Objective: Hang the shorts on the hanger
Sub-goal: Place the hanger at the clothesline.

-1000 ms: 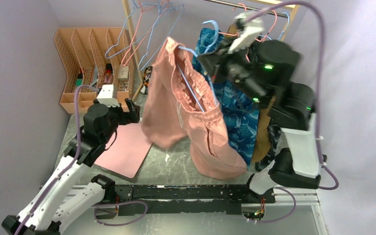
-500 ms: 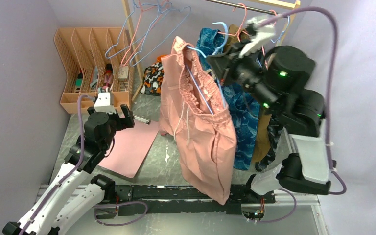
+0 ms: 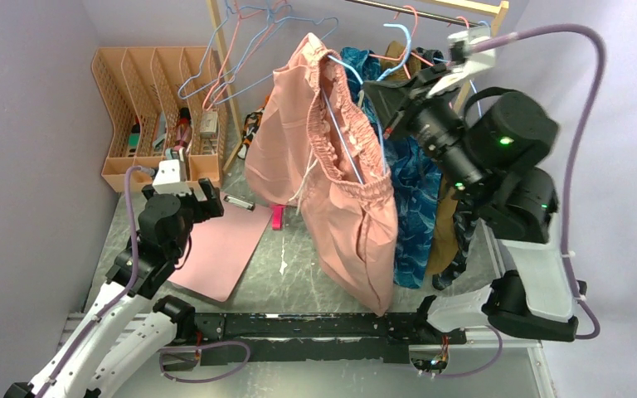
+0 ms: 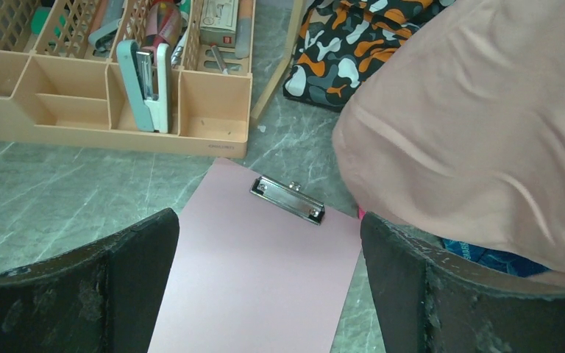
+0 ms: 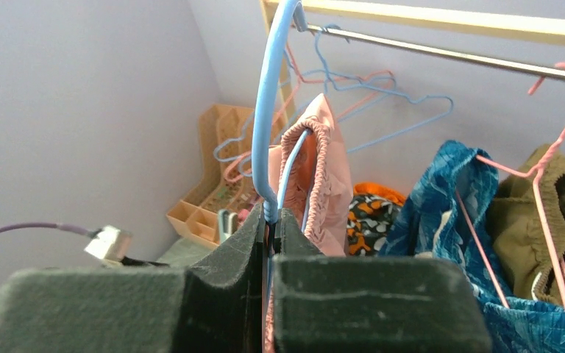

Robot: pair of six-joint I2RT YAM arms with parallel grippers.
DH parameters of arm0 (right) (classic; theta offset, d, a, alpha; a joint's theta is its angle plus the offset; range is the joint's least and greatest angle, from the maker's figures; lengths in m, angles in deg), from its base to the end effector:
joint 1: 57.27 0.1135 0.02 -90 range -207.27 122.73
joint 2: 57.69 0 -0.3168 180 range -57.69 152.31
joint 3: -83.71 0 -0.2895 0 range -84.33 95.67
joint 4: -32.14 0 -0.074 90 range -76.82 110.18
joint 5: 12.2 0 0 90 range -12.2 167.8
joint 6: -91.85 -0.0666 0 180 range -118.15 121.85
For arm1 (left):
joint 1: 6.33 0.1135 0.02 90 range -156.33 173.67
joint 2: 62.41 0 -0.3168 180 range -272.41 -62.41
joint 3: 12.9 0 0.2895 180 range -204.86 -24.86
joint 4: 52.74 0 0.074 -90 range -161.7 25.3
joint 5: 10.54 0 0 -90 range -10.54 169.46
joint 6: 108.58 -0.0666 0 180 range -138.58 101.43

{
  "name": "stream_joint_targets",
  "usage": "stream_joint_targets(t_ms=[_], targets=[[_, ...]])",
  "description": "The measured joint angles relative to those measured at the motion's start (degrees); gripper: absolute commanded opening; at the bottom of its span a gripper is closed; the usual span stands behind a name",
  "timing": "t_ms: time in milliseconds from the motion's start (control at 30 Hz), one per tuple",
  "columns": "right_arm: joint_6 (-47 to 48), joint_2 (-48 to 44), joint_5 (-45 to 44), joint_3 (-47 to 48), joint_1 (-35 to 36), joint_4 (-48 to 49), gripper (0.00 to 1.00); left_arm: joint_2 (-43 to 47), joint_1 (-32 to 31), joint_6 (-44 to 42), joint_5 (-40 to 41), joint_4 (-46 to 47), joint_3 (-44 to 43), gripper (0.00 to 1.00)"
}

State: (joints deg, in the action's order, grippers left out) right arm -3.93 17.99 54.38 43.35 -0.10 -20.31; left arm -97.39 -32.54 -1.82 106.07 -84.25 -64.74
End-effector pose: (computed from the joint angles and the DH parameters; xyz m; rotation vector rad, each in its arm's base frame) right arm 0.1313 0.1547 0.7075 -0.2813 1.3878 0.6347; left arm 0.1627 -0.0469 0.3453 -0.1764 1.7916 -0.1112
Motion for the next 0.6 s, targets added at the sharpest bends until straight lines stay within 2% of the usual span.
stream_joint_targets(t_ms=[100,233,600], targets=[[1.01,-0.35,-2.84,-6.64,0.0,4.74,0.0,-0.11,0.0,0.2,0.04,0.0,0.0,0.96],[2.08,3.43,-6.29,-10.95,0.0,8.24,0.0,0.17,0.02,0.22,0.09,-0.02,0.0,0.97],[1.84,6.45,-15.19,-13.0,-1.03,14.51,0.0,1.2,0.02,0.66,0.13,0.0,0.0,0.97]])
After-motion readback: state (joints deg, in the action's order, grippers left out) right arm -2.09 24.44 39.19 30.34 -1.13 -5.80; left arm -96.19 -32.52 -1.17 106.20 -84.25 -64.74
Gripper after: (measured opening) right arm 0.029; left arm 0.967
